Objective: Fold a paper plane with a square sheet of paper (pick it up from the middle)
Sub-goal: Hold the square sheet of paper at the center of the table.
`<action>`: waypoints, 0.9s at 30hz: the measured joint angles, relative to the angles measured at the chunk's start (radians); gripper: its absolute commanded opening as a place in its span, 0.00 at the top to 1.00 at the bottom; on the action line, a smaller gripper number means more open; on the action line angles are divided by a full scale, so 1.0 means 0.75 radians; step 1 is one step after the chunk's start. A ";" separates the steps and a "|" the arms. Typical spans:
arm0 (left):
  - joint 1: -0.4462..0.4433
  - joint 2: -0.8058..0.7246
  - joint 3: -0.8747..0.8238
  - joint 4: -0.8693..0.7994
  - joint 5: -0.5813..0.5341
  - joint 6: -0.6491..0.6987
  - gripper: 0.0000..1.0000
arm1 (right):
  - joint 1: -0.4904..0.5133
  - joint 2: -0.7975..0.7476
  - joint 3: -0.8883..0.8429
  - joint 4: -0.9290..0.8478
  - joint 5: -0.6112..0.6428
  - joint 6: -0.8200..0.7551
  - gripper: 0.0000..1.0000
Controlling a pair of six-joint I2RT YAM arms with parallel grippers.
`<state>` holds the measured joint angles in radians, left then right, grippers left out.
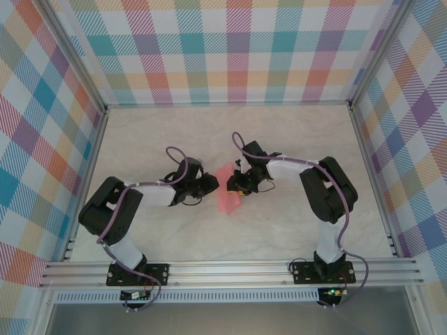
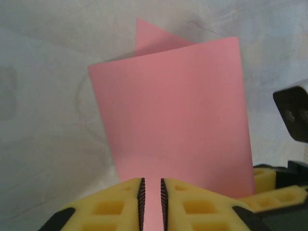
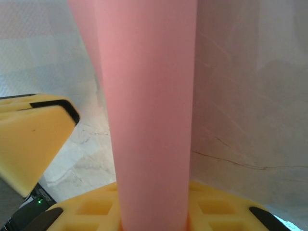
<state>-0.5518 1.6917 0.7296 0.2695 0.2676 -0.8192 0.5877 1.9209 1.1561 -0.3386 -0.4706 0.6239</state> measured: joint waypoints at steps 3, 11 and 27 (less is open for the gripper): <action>-0.017 0.062 0.053 -0.010 -0.031 0.002 0.89 | 0.000 0.001 -0.002 0.000 -0.001 -0.004 0.72; -0.035 0.155 0.175 -0.134 -0.080 0.036 0.95 | -0.007 0.001 -0.004 -0.015 0.010 -0.009 0.60; -0.047 0.189 0.267 -0.253 -0.090 0.101 0.97 | -0.011 -0.108 0.087 -0.235 0.257 -0.177 0.39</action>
<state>-0.5869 1.8332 0.9295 0.0799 0.2001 -0.7433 0.5797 1.8400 1.2217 -0.5152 -0.2775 0.4911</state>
